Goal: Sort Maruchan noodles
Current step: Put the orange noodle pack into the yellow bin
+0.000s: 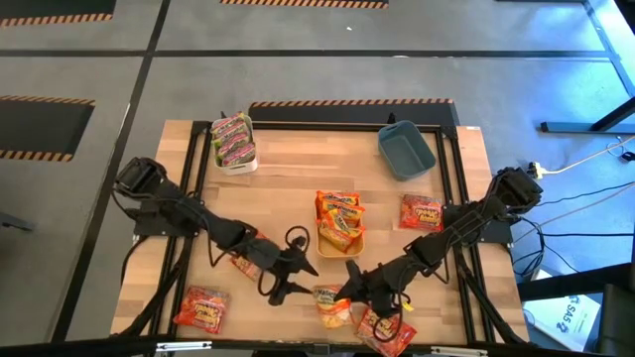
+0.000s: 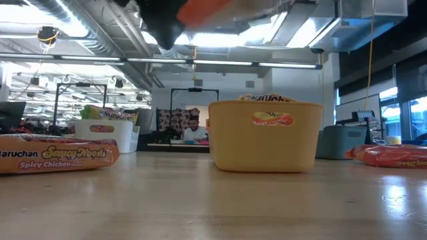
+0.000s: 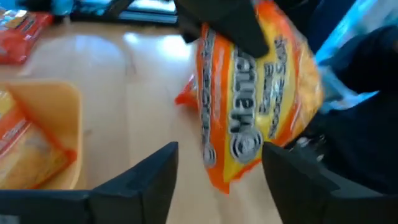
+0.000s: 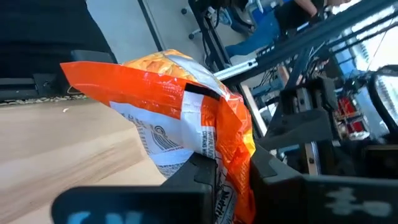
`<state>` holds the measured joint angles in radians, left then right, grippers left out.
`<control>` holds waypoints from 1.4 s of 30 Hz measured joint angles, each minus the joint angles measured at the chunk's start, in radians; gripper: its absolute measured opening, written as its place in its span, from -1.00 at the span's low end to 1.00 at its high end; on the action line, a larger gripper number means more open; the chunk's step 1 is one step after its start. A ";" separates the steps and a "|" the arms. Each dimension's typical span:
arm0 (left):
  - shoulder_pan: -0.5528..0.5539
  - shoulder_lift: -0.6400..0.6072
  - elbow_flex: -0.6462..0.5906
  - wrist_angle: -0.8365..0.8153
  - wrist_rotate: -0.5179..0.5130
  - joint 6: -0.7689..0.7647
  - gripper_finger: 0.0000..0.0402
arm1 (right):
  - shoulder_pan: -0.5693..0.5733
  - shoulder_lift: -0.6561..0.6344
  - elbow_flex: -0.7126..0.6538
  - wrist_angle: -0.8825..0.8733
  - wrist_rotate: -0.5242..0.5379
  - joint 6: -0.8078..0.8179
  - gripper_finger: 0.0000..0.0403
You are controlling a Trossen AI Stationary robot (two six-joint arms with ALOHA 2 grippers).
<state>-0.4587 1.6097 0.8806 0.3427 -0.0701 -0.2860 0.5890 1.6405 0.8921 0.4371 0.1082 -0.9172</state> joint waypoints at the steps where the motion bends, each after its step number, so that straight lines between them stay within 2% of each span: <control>1: 0.007 0.006 0.000 0.027 0.036 0.000 0.16 | 0.000 0.000 0.000 0.008 -0.006 -0.008 -0.89; 3: 0.019 0.023 0.000 0.070 0.097 -0.006 0.21 | -0.002 0.000 0.000 0.023 -0.017 -0.032 -0.89; 9: 0.049 0.059 0.000 0.099 0.181 -0.063 0.23 | -0.026 0.000 0.000 0.037 -0.023 -0.075 -0.88; 18: 0.056 0.058 0.000 0.125 0.238 -0.064 0.19 | -0.084 0.000 0.000 0.059 0.000 -0.078 -0.88; 23: 0.061 0.058 0.000 0.126 0.231 -0.015 -0.04 | -0.091 0.000 0.000 0.057 0.001 0.014 -0.88; 32: 0.092 0.058 0.000 0.113 0.248 0.009 -0.57 | -0.091 0.000 -0.002 0.048 0.058 0.364 -0.85; 35: 0.094 0.058 0.000 0.096 0.240 0.009 -0.67 | -0.091 0.000 -0.002 0.007 0.085 0.444 -0.70; 39: 0.094 0.058 0.000 0.088 0.209 0.028 -0.75 | -0.091 -0.020 -0.002 -0.065 0.129 0.540 -0.32; 42: 0.094 0.058 0.000 0.087 0.170 0.035 -0.78 | -0.078 -0.059 -0.002 -0.184 0.211 0.595 -0.03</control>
<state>-0.3645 1.6680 0.8803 0.4296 0.1001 -0.2511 0.5110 1.5820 0.8906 0.2532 0.3187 -0.3225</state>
